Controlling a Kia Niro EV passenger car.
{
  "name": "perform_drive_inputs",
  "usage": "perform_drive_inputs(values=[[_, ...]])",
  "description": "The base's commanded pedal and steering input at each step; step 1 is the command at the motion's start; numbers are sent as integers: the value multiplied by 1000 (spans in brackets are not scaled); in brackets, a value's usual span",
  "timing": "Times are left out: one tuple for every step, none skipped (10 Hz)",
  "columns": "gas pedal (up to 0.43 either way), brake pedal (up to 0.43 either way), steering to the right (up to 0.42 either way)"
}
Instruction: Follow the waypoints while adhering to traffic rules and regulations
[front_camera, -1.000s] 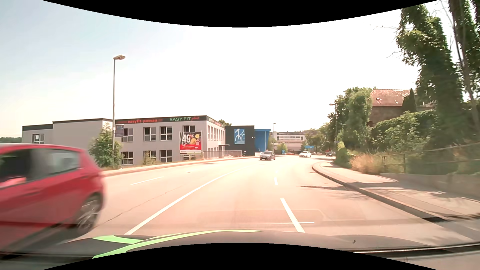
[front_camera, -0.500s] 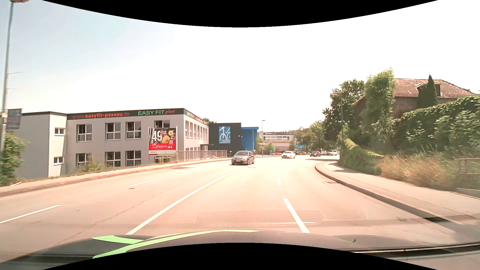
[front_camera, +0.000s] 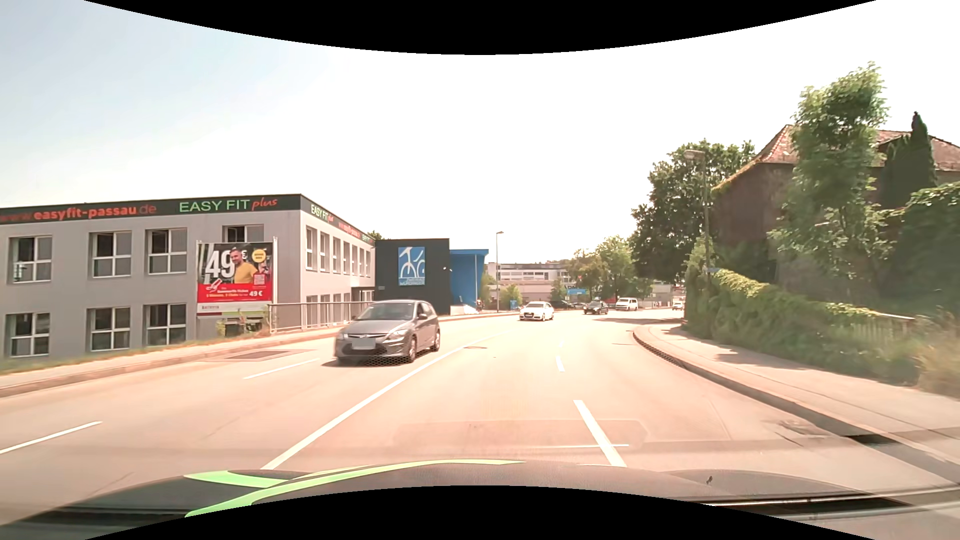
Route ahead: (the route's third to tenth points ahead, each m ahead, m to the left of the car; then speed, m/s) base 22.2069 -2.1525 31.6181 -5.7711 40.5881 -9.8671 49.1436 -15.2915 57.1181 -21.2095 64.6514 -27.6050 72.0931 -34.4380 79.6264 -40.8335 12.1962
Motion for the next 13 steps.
perform_drive_inputs(values=[[0, 0, 55], [0, 0, 56], [0, 0, 56], [0, 0, 56], [0, 0, 55], [0, 0, 54], [0, 0, 54], [0, 0, 54], [0, 0, 54], [0, 0, 53], [0, 0, 53], [0, 0, 53], [0, 0, 53]])
